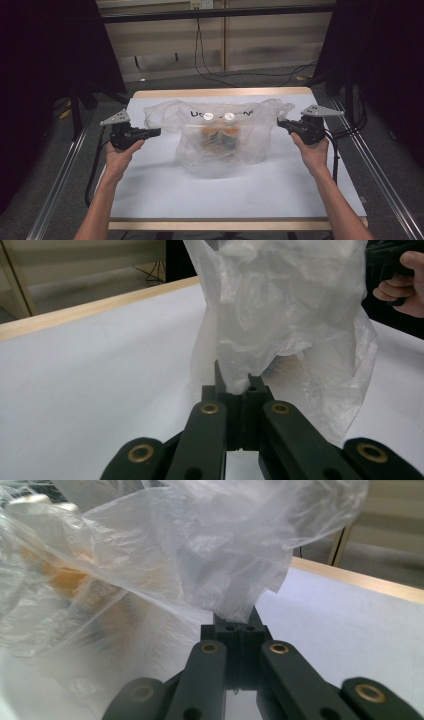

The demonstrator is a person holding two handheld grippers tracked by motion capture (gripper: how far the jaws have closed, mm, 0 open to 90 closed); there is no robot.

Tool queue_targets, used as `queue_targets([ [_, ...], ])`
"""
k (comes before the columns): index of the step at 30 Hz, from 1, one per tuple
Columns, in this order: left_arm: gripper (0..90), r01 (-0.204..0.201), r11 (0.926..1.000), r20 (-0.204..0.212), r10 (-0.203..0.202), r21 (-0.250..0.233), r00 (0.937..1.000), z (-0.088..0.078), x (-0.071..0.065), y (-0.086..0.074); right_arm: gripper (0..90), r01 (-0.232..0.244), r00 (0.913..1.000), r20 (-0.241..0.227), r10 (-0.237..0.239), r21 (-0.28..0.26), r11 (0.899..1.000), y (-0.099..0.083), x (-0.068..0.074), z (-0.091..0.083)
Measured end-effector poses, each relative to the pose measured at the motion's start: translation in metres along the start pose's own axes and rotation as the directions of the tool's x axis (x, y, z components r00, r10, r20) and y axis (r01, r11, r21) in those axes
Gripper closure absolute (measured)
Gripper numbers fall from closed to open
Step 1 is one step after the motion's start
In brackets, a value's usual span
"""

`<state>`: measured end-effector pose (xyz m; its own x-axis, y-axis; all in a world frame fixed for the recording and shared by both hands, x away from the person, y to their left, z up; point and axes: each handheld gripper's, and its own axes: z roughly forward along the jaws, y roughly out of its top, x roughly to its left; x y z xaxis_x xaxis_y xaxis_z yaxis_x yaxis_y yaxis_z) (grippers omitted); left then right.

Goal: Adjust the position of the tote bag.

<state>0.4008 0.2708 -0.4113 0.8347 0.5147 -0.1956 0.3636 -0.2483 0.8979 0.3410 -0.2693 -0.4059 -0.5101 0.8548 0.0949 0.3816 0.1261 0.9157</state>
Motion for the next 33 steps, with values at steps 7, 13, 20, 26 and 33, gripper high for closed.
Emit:
queue_targets([
  [7,90.0,0.021,0.9989,-0.001,-0.021,0.042,0.9998,0.012,0.009,-0.011,90.0,0.006,1.0,-0.004,-0.006,0.058,0.998,-0.01,-0.003,0.014],
  [13,90.0,0.039,0.9957,-0.008,-0.039,0.084,0.9992,0.02,0.013,-0.021,90.0,0.006,0.9999,-0.012,-0.004,0.12,0.993,-0.021,-0.004,0.024],
  [20,90.0,0.071,0.9882,-0.027,-0.068,0.136,0.9973,0.025,0.021,-0.036,90.0,-0.006,0.9998,-0.017,0.008,0.153,0.988,-0.031,-0.01,0.027],
  [26,90.0,0.07,0.9751,-0.042,-0.063,0.21,0.9971,0.033,0.022,-0.045,90.0,-0.002,0.9997,-0.022,0.006,0.199,0.98,-0.041,-0.009,0.033],
  [33,90.0,0.064,0.9568,-0.054,-0.05,0.284,0.9973,0.041,0.024,-0.056,90.0,0.037,0.9992,-0.027,-0.031,0.294,0.955,-0.054,-0.005,0.046],
])
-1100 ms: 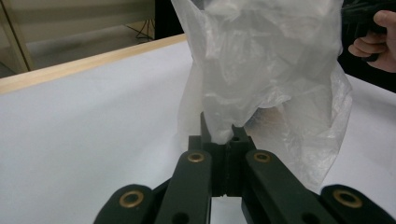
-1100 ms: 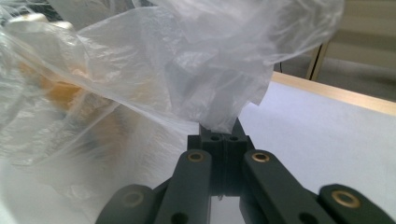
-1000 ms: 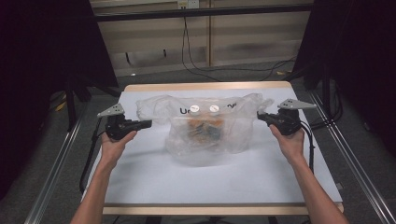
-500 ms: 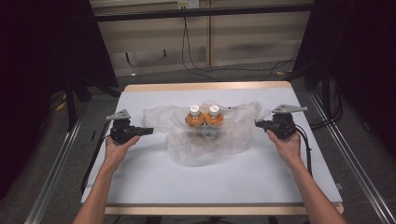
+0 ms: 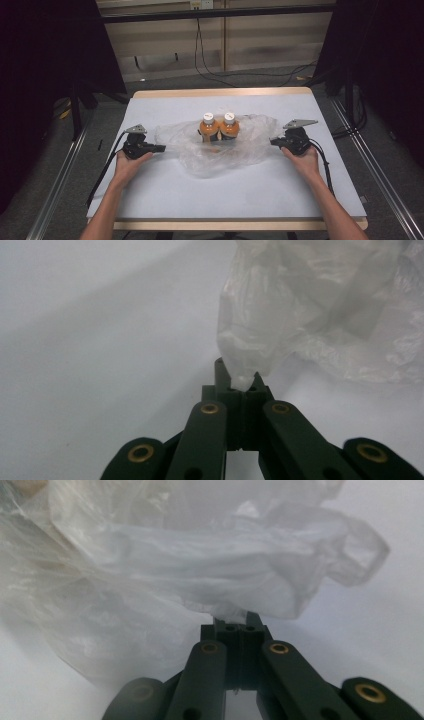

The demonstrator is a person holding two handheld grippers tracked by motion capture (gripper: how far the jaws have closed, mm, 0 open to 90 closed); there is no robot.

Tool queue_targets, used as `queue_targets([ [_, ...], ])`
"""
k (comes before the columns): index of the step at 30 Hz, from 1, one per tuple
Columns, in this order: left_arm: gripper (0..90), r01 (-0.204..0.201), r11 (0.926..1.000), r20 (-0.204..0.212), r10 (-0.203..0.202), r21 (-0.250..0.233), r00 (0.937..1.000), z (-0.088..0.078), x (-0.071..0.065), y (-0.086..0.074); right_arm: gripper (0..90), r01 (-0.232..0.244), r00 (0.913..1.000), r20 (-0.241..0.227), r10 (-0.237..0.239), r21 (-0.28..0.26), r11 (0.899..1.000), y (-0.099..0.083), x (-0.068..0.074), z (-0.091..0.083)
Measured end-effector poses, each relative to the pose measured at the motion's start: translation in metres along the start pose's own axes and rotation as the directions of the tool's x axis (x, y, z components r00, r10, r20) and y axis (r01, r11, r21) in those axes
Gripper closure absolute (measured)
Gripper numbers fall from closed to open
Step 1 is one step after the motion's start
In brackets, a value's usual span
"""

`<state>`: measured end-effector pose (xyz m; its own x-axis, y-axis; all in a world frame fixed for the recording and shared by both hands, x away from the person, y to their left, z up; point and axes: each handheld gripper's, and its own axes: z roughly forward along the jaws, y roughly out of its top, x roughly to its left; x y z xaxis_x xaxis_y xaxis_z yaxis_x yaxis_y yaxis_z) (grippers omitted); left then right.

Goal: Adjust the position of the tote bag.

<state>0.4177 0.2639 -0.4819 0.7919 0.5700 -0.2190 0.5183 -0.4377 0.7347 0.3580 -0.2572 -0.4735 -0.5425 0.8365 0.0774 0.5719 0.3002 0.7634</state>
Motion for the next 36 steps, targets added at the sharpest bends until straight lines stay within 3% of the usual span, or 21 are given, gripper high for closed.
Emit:
queue_targets([
  [4,90.0,-0.012,0.9989,-0.02,0.013,0.045,0.9997,0.003,-0.001,-0.002,90.0,-0.009,0.9999,-0.008,0.009,0.037,0.999,-0.003,0.001,0.005],
  [6,90.0,0.002,0.9994,-0.008,-0.001,0.033,1.0,0.003,0.0,-0.003,90.0,0.013,0.9999,-0.003,-0.013,0.074,0.997,-0.005,0.004,0.01],
  [13,89.7,-0.001,0.9996,-0.018,0.001,0.03,0.9998,0.002,-0.002,-0.005,90.0,-0.016,0.9998,-0.012,0.017,0.062,0.998,-0.009,0.003,0.011],
  [15,86.5,0.007,0.9997,-0.025,-0.007,0.023,0.9997,-0.002,-0.001,-0.007,85.3,-0.019,0.9996,-0.017,0.02,0.052,0.998,-0.01,0.003,0.011],
  [20,71.4,0.026,0.9969,-0.002,-0.026,-0.074,0.9997,-0.022,-0.002,-0.005,65.9,-0.015,0.9989,-0.045,0.015,0.007,1.0,-0.007,0.005,0.002],
  [24,63.0,0.049,0.9867,0.007,-0.049,-0.155,0.9988,-0.041,-0.006,-0.004,54.7,-0.02,0.9968,-0.079,0.016,-0.054,0.998,-0.003,0.01,-0.012],
  [27,54.2,0.038,0.9858,-0.007,-0.04,-0.164,0.9992,-0.052,-0.012,-0.006,47.7,-0.015,0.9965,-0.083,0.008,-0.089,0.996,0.0,0.017,-0.023],
  [30,51.6,0.053,0.9789,0.016,-0.051,-0.197,0.9986,-0.062,-0.02,-0.007,37.5,-0.02,0.9967,-0.081,0.011,-0.11,0.994,0.001,0.021,-0.034],
  [33,51.9,0.048,0.9753,-0.003,-0.05,-0.216,0.9987,-0.07,-0.026,-0.006,32.3,-0.031,0.9969,-0.075,0.021,-0.13,0.991,0.001,0.021,-0.044],
  [36,52.6,0.043,0.9647,0.019,-0.039,-0.26,0.999,-0.078,-0.035,-0.005,28.7,-0.042,0.9963,-0.081,0.028,-0.169,0.985,0.004,0.022,-0.057],
])
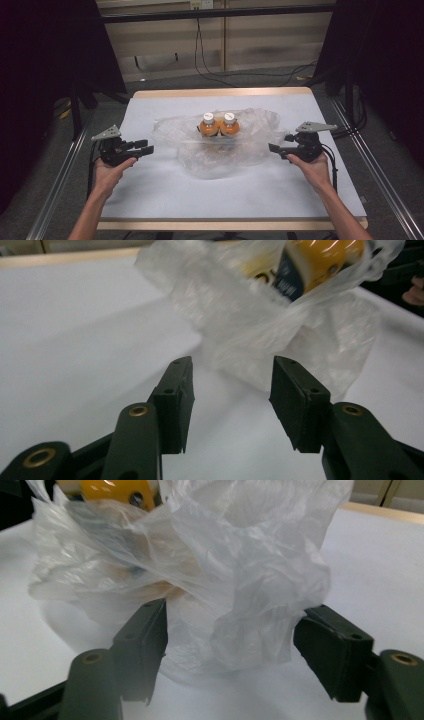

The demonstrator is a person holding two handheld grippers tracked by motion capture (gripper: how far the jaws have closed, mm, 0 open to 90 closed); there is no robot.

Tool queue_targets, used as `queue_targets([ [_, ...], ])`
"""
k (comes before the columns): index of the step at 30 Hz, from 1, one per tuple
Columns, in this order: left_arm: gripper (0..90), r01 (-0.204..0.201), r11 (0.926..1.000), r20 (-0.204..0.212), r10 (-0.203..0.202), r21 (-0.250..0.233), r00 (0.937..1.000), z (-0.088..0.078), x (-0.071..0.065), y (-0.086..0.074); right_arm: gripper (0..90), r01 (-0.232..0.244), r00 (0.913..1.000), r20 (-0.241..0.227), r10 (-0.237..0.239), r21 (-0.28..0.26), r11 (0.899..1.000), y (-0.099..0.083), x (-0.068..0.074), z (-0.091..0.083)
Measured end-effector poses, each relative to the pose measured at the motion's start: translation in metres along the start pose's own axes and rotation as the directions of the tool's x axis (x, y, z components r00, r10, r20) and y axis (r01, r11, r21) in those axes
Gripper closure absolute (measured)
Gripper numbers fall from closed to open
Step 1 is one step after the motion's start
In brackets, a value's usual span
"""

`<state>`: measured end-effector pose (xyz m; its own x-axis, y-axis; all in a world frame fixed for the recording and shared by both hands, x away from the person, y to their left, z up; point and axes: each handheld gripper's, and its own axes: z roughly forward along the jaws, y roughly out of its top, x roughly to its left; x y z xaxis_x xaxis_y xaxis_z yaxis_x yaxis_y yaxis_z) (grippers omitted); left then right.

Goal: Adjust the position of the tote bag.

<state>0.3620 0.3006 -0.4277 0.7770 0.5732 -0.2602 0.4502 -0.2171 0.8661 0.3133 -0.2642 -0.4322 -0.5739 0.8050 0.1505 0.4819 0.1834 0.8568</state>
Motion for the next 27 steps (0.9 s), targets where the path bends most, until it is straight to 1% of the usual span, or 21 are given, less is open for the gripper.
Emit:
queue_targets([
  [2,54.7,-0.028,0.9996,0.006,0.028,-0.01,0.9996,-0.004,-0.009,0.002,27.0,0.006,1.0,0.0,-0.006,-0.011,1.0,0.002,0.002,-0.009],
  [4,56.0,-0.05,0.9987,0.015,0.05,-0.015,0.9986,-0.006,-0.016,0.003,26.0,0.005,1.0,0.002,-0.005,-0.036,0.999,0.003,0.002,-0.018],
  [5,57.8,-0.059,0.9981,0.01,0.059,-0.017,0.9982,-0.006,-0.017,0.004,24.9,-0.003,1.0,0.005,0.003,-0.048,0.999,0.004,0.002,-0.024],
  [6,57.9,-0.061,0.998,0.009,0.061,-0.014,0.9981,-0.007,-0.019,0.004,24.2,0.0,0.9999,0.011,0.001,-0.055,0.998,0.004,0.001,-0.027],
  [7,57.9,-0.061,0.998,0.016,0.061,-0.017,0.998,-0.006,-0.02,0.005,22.9,-0.005,0.9998,0.02,0.007,-0.064,0.998,0.005,0.001,-0.031],
  [8,60.4,-0.073,0.9971,0.01,0.073,-0.02,0.9973,-0.005,-0.022,0.006,22.8,-0.013,0.9996,0.025,0.015,-0.073,0.997,0.005,-0.001,-0.035],
  [9,64.8,-0.077,0.9966,0.016,0.077,-0.03,0.9969,-0.004,-0.024,0.008,23.9,-0.018,0.9995,0.025,0.021,-0.087,0.996,0.005,-0.002,-0.038],
  [10,65.6,-0.083,0.9961,0.025,0.084,-0.032,0.9962,-0.003,-0.026,0.011,25.1,-0.01,0.9996,0.026,0.013,-0.094,0.996,0.005,-0.002,-0.041],
  [11,66.7,-0.098,0.9947,0.027,0.099,-0.032,0.9947,-0.002,-0.029,0.015,26.8,-0.002,0.9996,0.026,0.005,-0.104,0.995,0.007,-0.001,-0.043],
  [12,68.5,-0.113,0.9929,0.039,0.115,-0.038,0.9927,0.001,-0.032,0.019,31.3,-0.001,0.9997,0.023,0.004,-0.119,0.993,0.009,0.001,-0.044],
  [13,69.3,-0.12,0.9919,0.045,0.122,-0.042,0.9915,0.003,-0.034,0.024,37.7,0.006,0.9999,0.013,-0.005,-0.125,0.992,0.013,0.002,-0.044],
  [14,70.0,-0.125,0.9911,0.052,0.127,-0.046,0.9905,0.005,-0.036,0.028,40.8,0.013,0.9999,0.007,-0.012,-0.13,0.991,0.017,0.004,-0.044],
  [16,71.2,-0.148,0.9877,0.06,0.151,-0.051,0.9867,0.014,-0.04,0.037,51.8,0.02,0.9995,-0.019,-0.023,-0.145,0.989,0.026,0.008,-0.04],
  [18,73.6,-0.151,0.9874,0.073,0.155,-0.047,0.9853,0.024,-0.042,0.043,60.1,0.045,0.9976,-0.046,-0.052,-0.148,0.988,0.038,0.014,-0.032],
  [19,74.4,-0.155,0.987,0.08,0.158,-0.042,0.9842,0.029,-0.042,0.046,64.1,0.044,0.9959,-0.073,-0.055,-0.145,0.988,0.043,0.016,-0.028],
  [20,76.5,-0.154,0.9875,0.083,0.156,-0.035,0.9842,0.035,-0.042,0.048,67.6,0.049,0.9943,-0.086,-0.062,-0.146,0.988,0.048,0.018,-0.023],
  [22,81.8,-0.15,0.9885,0.08,0.151,-0.018,0.9853,0.043,-0.041,0.05,73.7,0.07,0.9914,-0.1,-0.084,-0.138,0.988,0.057,0.023,-0.014],
  [24,83.9,-0.153,0.9882,0.09,0.153,-0.005,0.9842,0.053,-0.041,0.052,78.3,0.08,0.989,-0.114,-0.095,-0.124,0.989,0.063,0.026,-0.005],
  [25,85.3,-0.158,0.9874,0.092,0.157,0.002,0.9832,0.055,-0.043,0.053,81.4,0.091,0.9878,-0.116,-0.104,-0.113,0.989,0.066,0.029,0.002],
  [26,88.9,-0.174,0.9848,0.088,0.172,0.008,0.9811,0.057,-0.045,0.053,83.4,0.099,0.9863,-0.121,-0.111,-0.105,0.99,0.068,0.03,0.007],
  [27,90.0,-0.18,0.9837,0.095,0.178,0.011,0.9794,0.059,-0.047,0.054,85.8,0.105,0.986,-0.121,-0.115,-0.092,0.99,0.07,0.031,0.012],
])
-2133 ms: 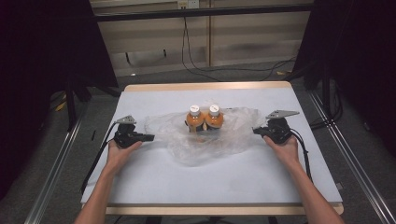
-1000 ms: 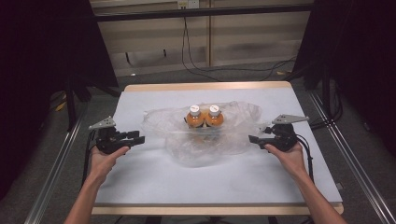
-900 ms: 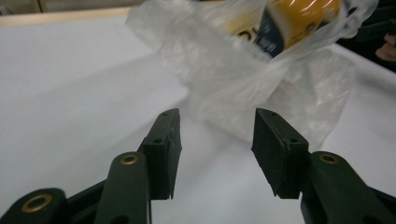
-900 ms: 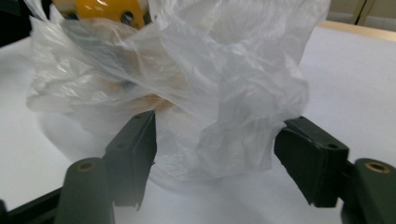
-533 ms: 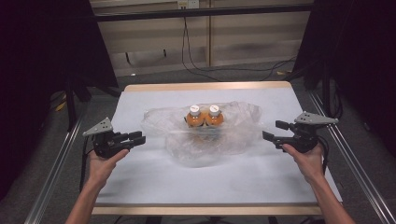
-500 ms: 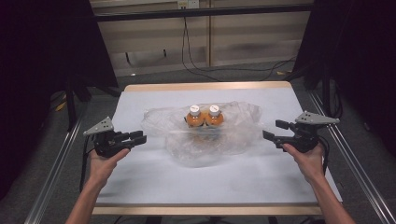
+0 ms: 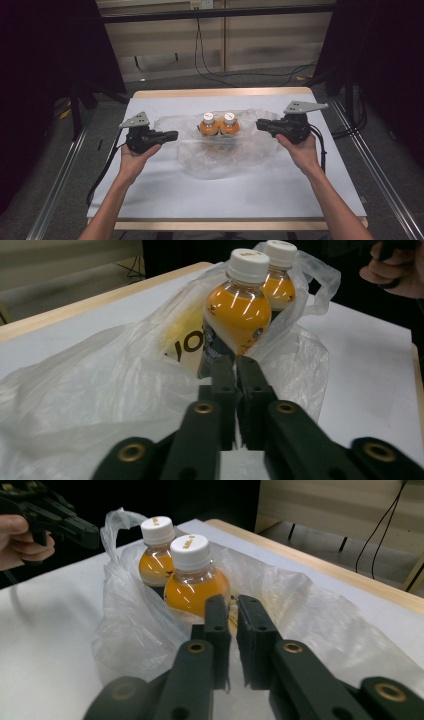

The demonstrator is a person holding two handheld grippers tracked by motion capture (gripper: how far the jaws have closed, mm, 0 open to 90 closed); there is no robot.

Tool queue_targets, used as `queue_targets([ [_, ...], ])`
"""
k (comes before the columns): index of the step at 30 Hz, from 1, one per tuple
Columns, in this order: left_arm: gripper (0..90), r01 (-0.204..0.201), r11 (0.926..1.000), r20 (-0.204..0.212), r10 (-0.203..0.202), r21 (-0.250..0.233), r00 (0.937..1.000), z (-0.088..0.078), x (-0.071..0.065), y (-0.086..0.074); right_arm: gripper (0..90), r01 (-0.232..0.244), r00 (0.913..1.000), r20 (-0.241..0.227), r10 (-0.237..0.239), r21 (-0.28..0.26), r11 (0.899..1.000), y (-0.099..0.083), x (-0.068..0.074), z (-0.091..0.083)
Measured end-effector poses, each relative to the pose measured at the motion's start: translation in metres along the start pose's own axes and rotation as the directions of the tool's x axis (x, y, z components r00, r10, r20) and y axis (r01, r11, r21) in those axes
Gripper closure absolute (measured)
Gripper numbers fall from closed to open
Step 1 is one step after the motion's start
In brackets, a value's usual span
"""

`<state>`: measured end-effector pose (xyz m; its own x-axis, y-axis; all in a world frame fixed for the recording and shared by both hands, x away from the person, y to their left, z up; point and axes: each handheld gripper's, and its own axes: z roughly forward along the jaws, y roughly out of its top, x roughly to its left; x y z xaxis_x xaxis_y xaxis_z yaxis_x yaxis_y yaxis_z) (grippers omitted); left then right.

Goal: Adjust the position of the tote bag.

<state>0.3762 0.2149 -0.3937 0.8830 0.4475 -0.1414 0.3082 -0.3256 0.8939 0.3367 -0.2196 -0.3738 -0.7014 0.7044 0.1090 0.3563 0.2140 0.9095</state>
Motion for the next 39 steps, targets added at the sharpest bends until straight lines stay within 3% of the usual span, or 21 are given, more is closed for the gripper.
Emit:
queue_targets([
  [3,90.0,-0.03,0.9992,-0.028,0.031,0.028,0.9991,0.007,-0.001,0.007,89.6,0.01,0.9999,-0.006,-0.01,0.02,1.0,0.002,0.0,0.013],
  [7,89.4,-0.03,0.9989,-0.022,0.031,0.035,0.9993,0.02,0.004,0.022,90.0,0.025,0.9997,-0.004,-0.025,0.06,0.998,0.006,0.0,0.032],
  [11,88.0,-0.033,0.9974,-0.043,0.036,0.063,0.9984,0.041,0.008,0.028,90.0,0.035,0.9994,0.004,-0.035,0.087,0.996,0.009,-0.001,0.045],
  [17,87.7,-0.026,0.987,-0.058,0.036,0.159,0.9977,0.075,0.016,0.013,90.0,0.029,0.9993,0.021,-0.032,0.143,0.989,0.0,-0.005,0.064],
  [20,87.0,-0.021,0.9758,-0.066,0.036,0.218,0.9971,0.086,0.019,0.006,90.0,0.024,0.9987,0.04,-0.031,0.176,0.984,-0.006,-0.009,0.073],
  [22,86.8,-0.015,0.9743,-0.051,0.027,0.225,0.9983,0.092,0.02,0.002,90.0,0.022,0.9982,0.049,-0.032,0.204,0.979,-0.011,-0.013,0.08],
  [29,87.8,-0.036,0.9564,-0.026,0.045,0.29,0.9986,0.108,0.019,-0.012,90.0,0.002,0.9991,0.041,-0.014,0.271,0.962,-0.035,-0.019,0.097],
  [35,87.8,-0.006,0.955,-0.039,0.019,0.297,0.9991,0.115,0.023,-0.017,90.0,-0.003,0.9995,0.033,-0.006,0.293,0.956,-0.046,-0.02,0.1],
  [39,87.7,-0.036,0.9395,-0.037,0.052,0.341,0.998,0.12,0.023,-0.023,90.0,0.0,0.9997,0.024,-0.007,0.317,0.948,-0.054,-0.019,0.104],
])
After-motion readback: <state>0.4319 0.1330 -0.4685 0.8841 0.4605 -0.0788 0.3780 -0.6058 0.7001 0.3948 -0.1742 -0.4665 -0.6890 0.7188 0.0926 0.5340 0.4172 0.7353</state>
